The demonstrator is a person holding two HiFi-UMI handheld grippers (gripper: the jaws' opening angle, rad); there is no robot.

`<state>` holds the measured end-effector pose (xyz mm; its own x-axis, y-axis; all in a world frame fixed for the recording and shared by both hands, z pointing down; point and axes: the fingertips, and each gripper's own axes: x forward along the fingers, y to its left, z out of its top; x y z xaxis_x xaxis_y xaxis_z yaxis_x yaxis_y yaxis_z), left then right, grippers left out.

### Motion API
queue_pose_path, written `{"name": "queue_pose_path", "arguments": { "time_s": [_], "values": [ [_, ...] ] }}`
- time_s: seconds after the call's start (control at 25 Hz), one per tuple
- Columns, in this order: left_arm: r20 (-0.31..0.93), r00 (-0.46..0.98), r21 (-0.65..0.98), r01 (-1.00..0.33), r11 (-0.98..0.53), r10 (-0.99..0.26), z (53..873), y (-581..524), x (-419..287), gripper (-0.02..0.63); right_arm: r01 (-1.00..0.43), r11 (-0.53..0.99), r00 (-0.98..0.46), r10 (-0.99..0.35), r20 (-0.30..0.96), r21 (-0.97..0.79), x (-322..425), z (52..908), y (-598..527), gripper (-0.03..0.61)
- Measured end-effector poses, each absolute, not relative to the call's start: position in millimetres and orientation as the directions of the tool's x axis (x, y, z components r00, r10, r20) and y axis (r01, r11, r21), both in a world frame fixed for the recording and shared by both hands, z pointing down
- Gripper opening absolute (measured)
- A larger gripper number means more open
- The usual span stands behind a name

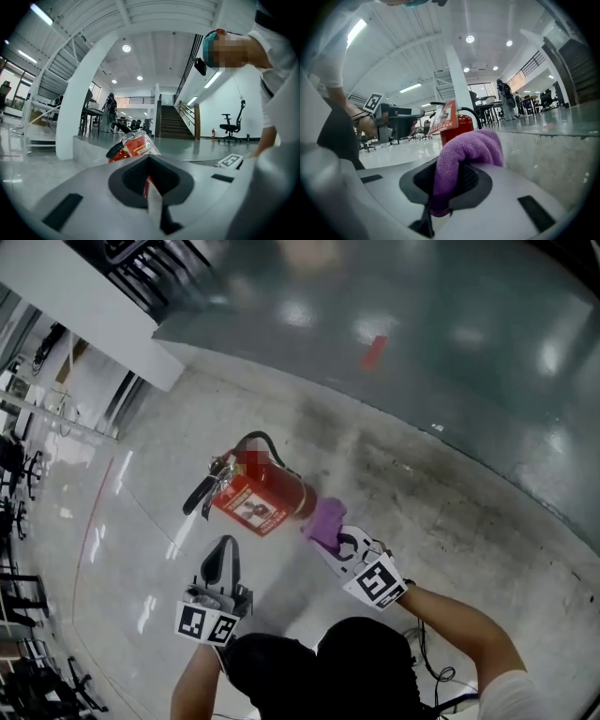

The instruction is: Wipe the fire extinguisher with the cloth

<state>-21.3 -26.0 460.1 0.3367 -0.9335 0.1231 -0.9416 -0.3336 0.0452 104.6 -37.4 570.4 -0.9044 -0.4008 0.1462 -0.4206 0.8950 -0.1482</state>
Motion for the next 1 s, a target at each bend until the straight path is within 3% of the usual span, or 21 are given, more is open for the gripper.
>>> {"name": "queue_pose_path", "arguments": {
  "time_s": [0.32,0.56,0.84,1.0],
  "values": [
    [0.155,0.507,0.108,-0.862,-0.495,-0.848,541,-35,-91,0.005,-0.465,0.879,-0.881,-0.448,0.152,-0.101,49,637,-43,0.055],
    [0.128,0.816,0.119,-0.578,-0.808,-0.564,553,-58,-89,0.005,-0.720,0.691,-0.682,-0.689,0.245,-0.061,56,628,-48,0.055],
    [0.081,0.888,0.164,-0.460,-0.873,-0.453,530,-79,-88,0.005,-0.877,0.480,-0.464,-0.826,0.320,-0.032,52,603,-41,0.055],
    [0.134,0.903,0.160,-0.425,-0.891,-0.407,526,-67,-80,0.005,-0.911,0.399,-0.412,-0.854,0.319,-0.108,28,610,-9,0.055]
  ]
}}
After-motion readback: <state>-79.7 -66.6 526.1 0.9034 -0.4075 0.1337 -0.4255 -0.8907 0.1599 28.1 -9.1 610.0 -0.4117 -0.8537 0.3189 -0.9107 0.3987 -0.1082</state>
